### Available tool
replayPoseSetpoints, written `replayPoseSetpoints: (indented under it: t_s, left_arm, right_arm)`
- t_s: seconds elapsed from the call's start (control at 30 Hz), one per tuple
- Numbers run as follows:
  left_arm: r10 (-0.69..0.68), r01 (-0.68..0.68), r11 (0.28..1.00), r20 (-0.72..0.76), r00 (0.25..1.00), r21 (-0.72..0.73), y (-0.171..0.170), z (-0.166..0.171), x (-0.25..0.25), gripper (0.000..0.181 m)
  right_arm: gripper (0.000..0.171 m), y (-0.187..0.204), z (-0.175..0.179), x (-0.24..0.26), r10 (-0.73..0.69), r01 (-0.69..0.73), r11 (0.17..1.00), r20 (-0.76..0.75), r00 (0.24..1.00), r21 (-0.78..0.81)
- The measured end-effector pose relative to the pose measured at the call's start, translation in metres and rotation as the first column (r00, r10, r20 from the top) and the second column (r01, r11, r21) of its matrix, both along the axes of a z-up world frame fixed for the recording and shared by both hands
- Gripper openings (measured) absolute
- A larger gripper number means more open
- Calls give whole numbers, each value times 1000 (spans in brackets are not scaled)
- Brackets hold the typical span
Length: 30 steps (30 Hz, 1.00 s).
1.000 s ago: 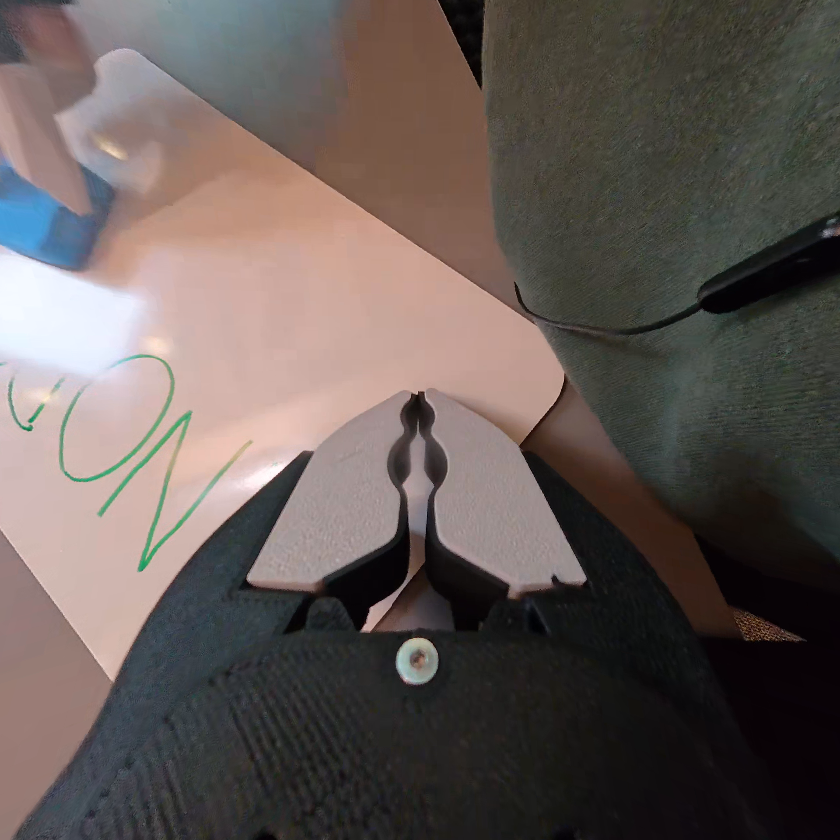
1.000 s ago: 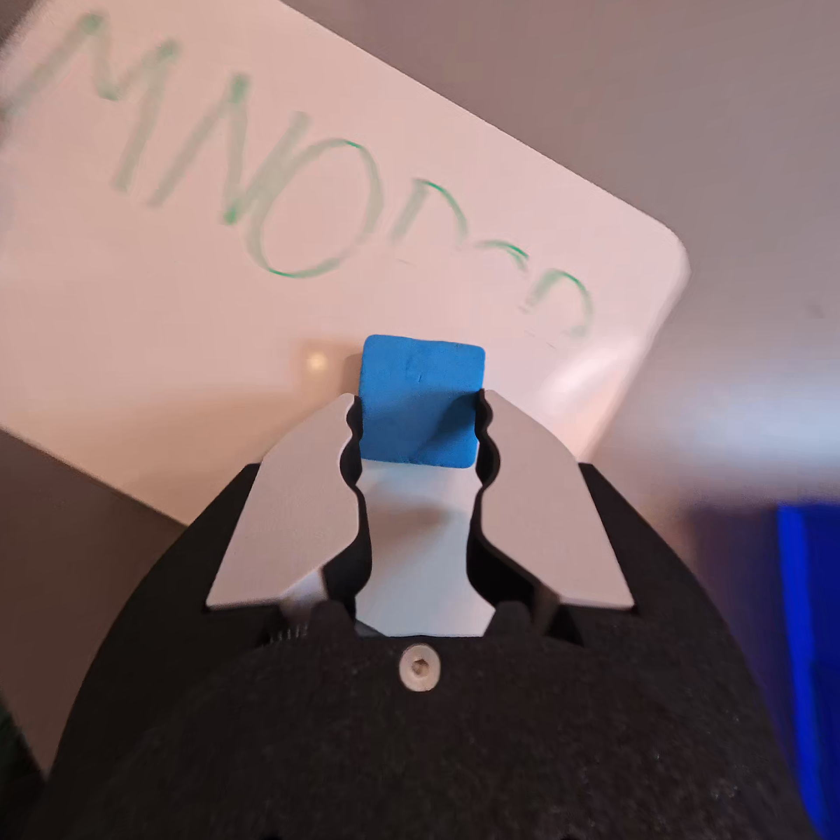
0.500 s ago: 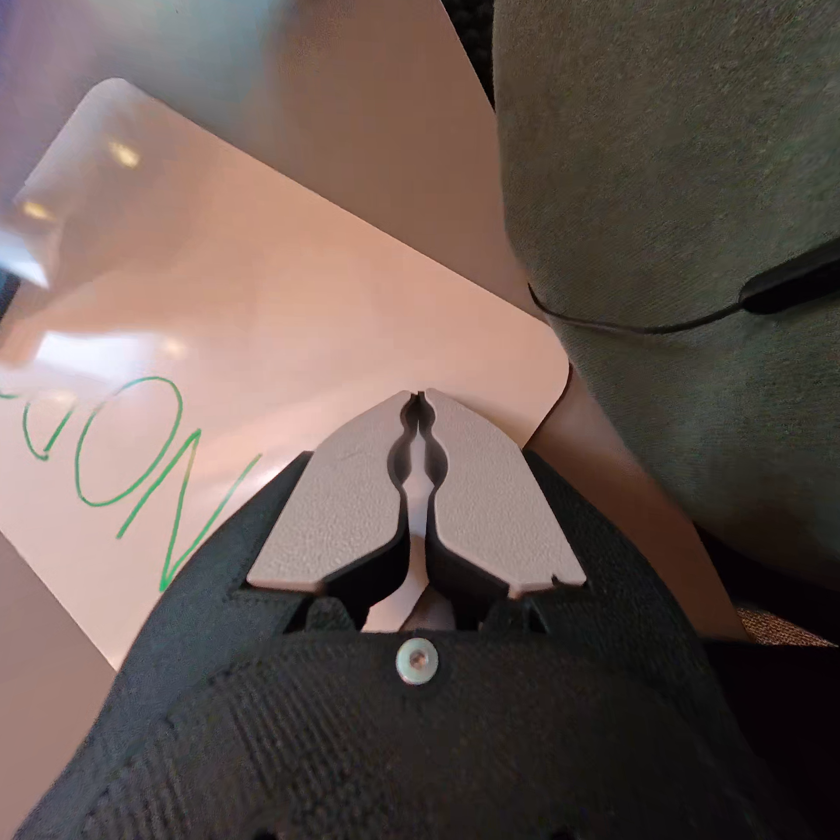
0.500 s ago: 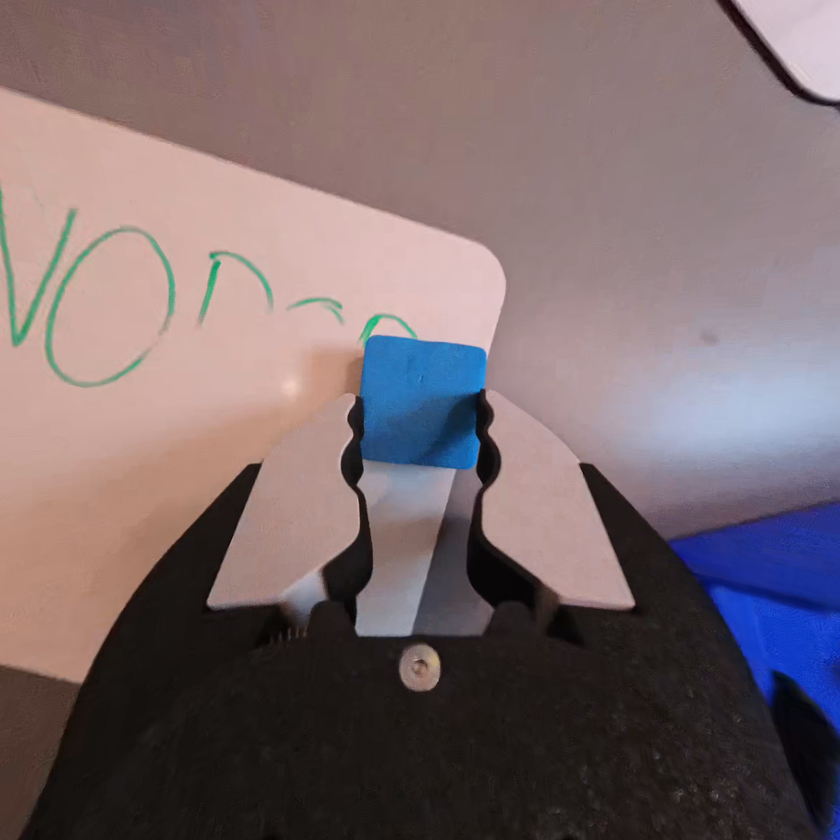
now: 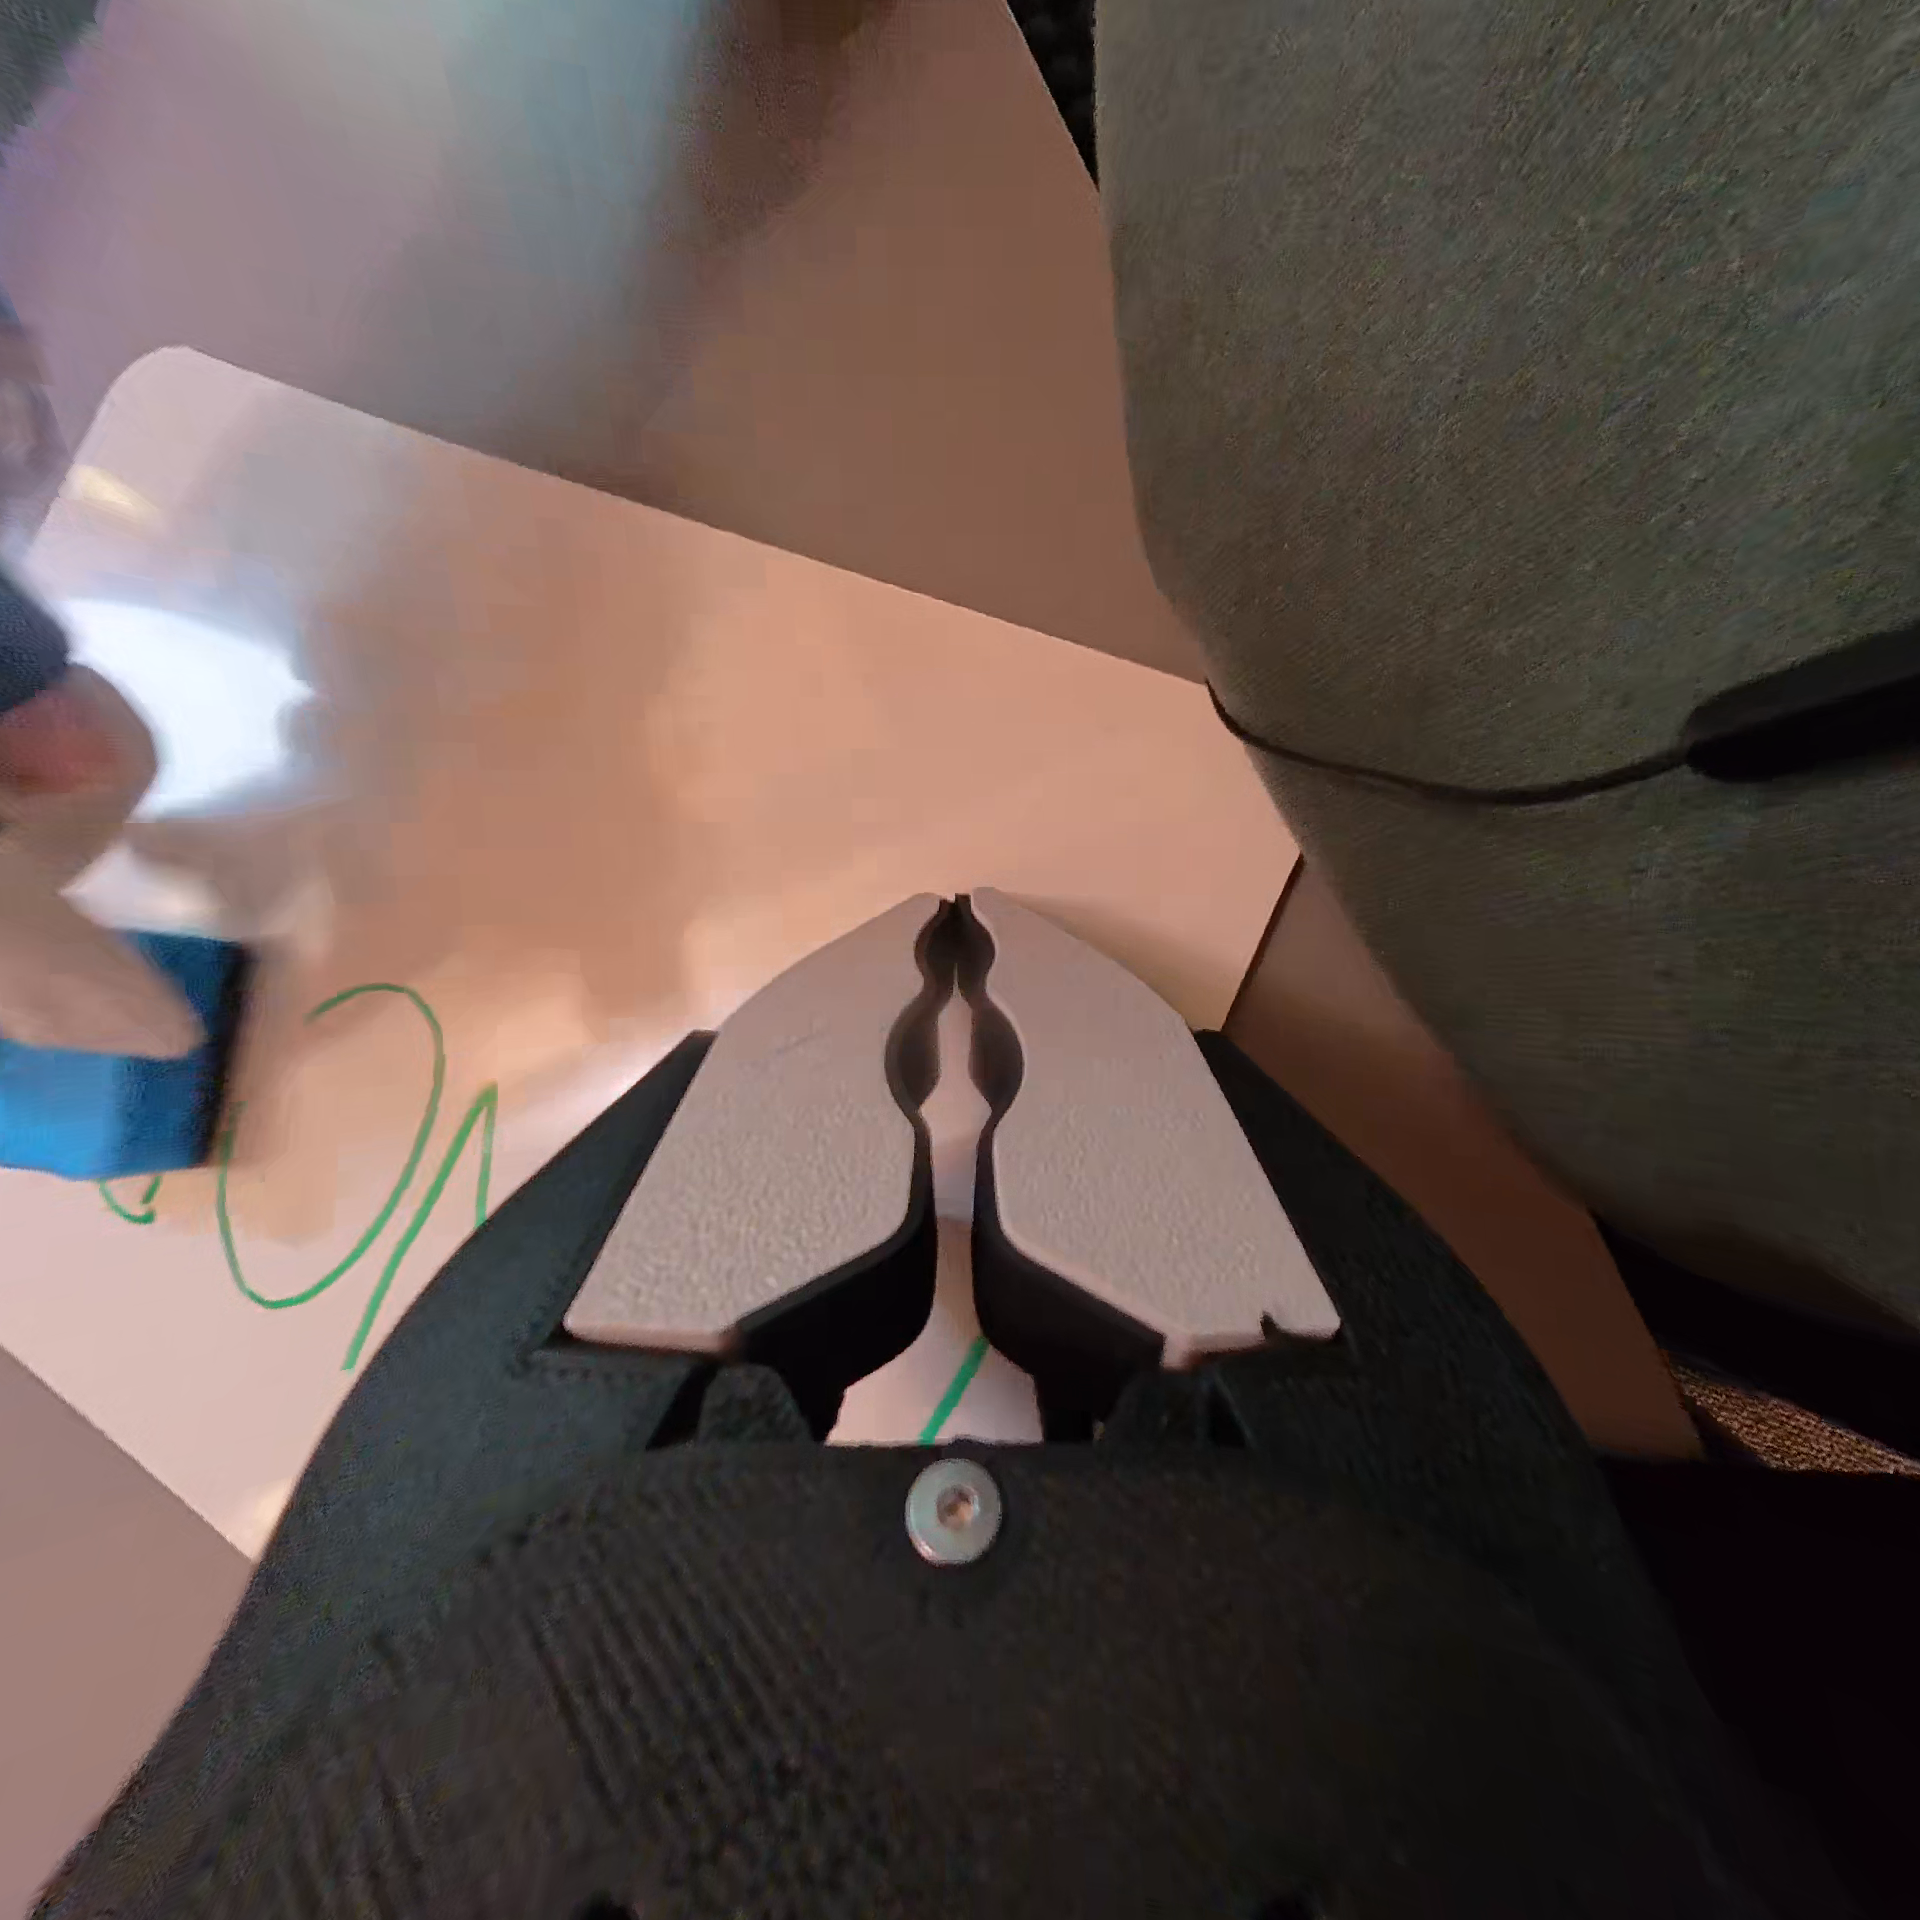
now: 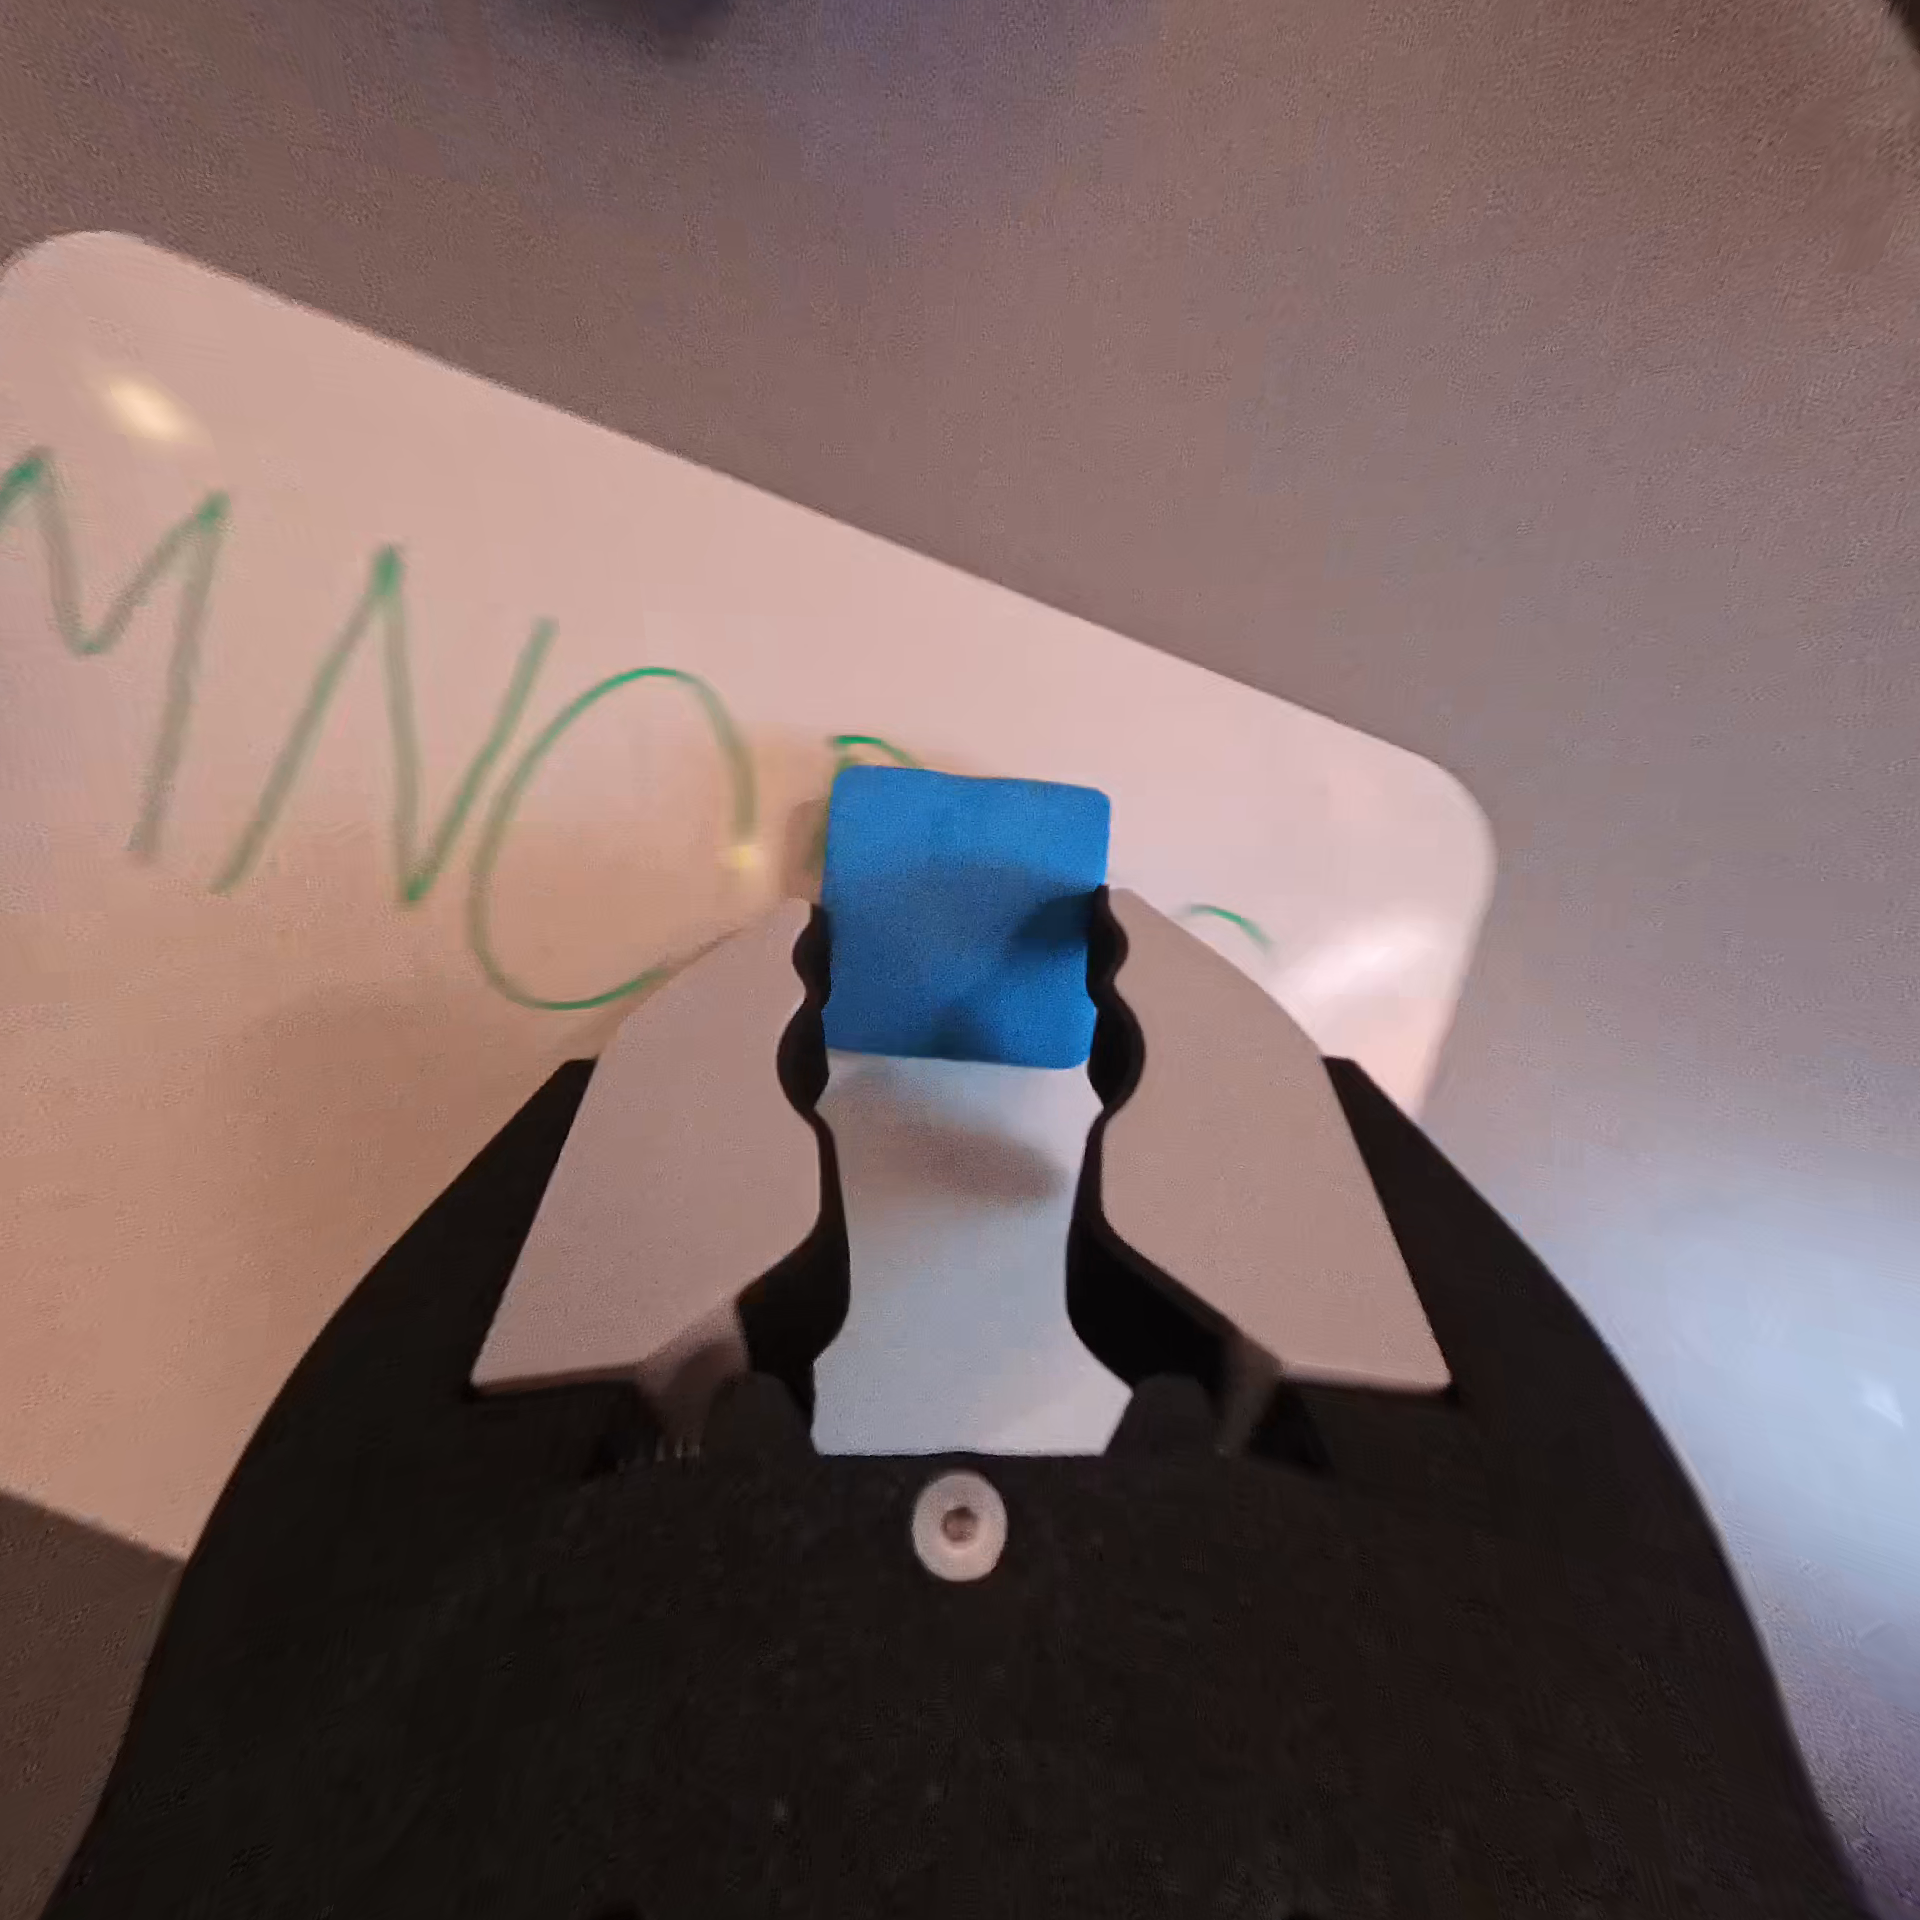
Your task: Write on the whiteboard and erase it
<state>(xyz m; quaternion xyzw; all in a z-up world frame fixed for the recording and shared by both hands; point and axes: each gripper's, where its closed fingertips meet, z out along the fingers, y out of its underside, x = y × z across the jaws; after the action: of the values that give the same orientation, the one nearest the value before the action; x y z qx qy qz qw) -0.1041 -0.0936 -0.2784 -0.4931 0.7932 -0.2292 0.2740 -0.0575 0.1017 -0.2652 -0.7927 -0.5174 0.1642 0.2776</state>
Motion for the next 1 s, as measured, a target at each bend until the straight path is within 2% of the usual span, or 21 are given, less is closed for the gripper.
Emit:
replayPoseSetpoints:
  t_s: [0.07,0.1,0.13,0.23,0.3,0.33,0.4,0.47,0.5,0.53,0.6,0.63,0.67,0.7,0.77,0.83,0.87,0.9,1.0]
  left_arm:
    - [3,-3,1000,-1,1000,0,1,0,0,0]
    - [3,-3,1000,0,1000,-1,1,0,0,0]
    - [-1,1,1000,0,1000,-3,1,0,-1,0]
    - [-16,16,1000,-3,1000,-3,-1,0,0,0]
    - [-23,23,1000,1,1000,-5,-3,0,1,0]
    - [-23,23,1000,1,1000,-10,-3,0,2,0]
    - [-18,18,1000,1,1000,-14,-2,0,2,0]
    - [-15,15,1000,3,1000,-11,0,0,2,0]
    - [-14,14,1000,4,1000,-10,0,0,2,0]
    - [-17,17,1000,4,1000,-8,0,0,2,0]
    - [-21,21,1000,1,1000,-1,1,0,2,0]
    - [-22,22,1000,0,1000,2,1,0,2,0]
    - [-22,22,1000,1,1000,1,1,0,2,0]
    - [-22,22,1000,3,1000,-5,1,0,2,0]
    - [-21,21,1000,5,1000,-17,1,0,3,0]
    - [-18,18,1000,5,1000,-18,2,0,3,0]
    - [-16,16,1000,7,1000,-18,2,0,3,0]
    - [-15,16,1000,7,1000,-18,3,0,3,0]
    - [-19,19,1000,6,1000,-13,3,0,4,0]
  right_arm:
    - [48,-47,0,-11,151,-150,988,27,988,-22]
    - [48,-59,0,-1,189,-187,982,65,980,-31]
    - [48,-54,0,14,168,-165,986,98,981,-40]
    - [48,22,0,52,-89,91,996,119,989,-19]
    - [48,56,0,40,-153,155,988,67,986,-21]
    - [48,52,0,21,-107,108,994,45,993,-23]
    - [48,7,0,-20,84,-84,996,18,996,-19]
    - [48,-44,0,-25,240,-238,971,59,969,-40]
    - [48,-52,0,-13,268,-265,963,96,959,-44]
    - [48,-43,0,2,228,-224,973,119,966,-51]
    - [48,13,0,30,23,-19,999,131,991,-29]
    - [48,37,0,33,-57,60,998,108,993,-32]
    - [48,47,0,24,-78,81,996,88,993,-37]
    - [48,37,0,2,-5,7,1000,72,997,-22]
    - [48,-21,0,-47,220,-220,975,21,975,-10]
    - [48,-68,0,-49,349,-349,937,76,934,-17]
    - [48,-72,-1,-38,353,-352,935,93,931,-35]
    - [48,-61,0,-26,307,-303,951,80,948,-61]
    - [48,15,0,-7,76,-75,997,63,995,-18]
